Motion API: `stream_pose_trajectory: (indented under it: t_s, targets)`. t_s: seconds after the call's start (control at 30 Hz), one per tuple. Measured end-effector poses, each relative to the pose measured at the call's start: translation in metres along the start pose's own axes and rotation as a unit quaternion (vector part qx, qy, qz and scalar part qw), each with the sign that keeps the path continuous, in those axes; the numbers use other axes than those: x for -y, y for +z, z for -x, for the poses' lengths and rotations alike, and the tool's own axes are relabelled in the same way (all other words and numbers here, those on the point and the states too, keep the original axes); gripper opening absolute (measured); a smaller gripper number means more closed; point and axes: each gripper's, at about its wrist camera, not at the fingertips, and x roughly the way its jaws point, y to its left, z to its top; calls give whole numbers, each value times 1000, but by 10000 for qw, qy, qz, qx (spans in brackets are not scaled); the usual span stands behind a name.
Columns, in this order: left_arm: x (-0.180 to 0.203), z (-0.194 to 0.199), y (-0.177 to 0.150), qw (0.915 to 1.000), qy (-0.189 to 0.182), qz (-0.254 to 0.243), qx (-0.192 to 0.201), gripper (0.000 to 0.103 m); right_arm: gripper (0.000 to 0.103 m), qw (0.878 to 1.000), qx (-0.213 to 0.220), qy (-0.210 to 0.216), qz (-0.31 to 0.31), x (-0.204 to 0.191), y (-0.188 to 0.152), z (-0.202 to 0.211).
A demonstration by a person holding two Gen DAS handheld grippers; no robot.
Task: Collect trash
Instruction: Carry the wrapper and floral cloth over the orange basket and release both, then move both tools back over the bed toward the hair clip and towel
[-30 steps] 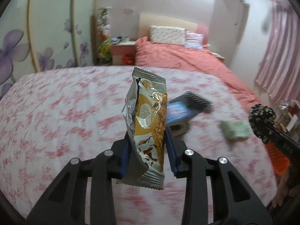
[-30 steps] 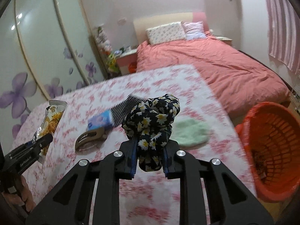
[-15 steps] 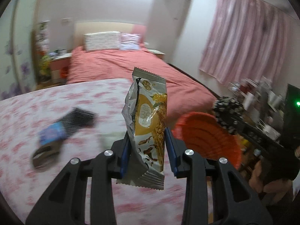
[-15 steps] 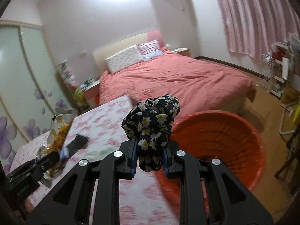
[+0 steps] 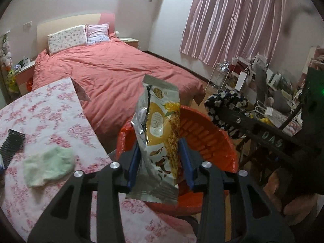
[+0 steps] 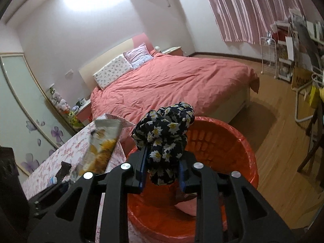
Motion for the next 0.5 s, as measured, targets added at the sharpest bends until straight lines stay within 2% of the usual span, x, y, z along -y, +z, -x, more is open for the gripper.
stream_pose_trajectory:
  t_s: [0.03, 0.07, 0.13, 0.23, 0.33, 0.5]
  targets:
    - [0, -8, -2, 10000, 62, -15, -68, 53, 40, 10000, -16, 10, -6, 1, 0, -2]
    - [-4, -9, -3, 9999, 102, -7, -92, 60, 45, 10000, -27, 2, -12, 3, 0, -3]
    - [-8, -14, -8, 9997, 173, 9, -159, 62, 57, 10000, -39, -8, -8, 7, -3, -6]
    - [-22, -16, -13, 9989, 371, 82, -260, 66, 59, 9999, -73, -97, 31, 9, -6, -7]
    - [-38, -7, -18, 9979, 589, 140, -212, 72, 66, 9995, -54, -250, 161, 4, -11, -6]
    - [-72, 29, -35, 9906, 1362, 101, -10, 83, 79, 9976, 24, -446, 534, -14, -19, -5]
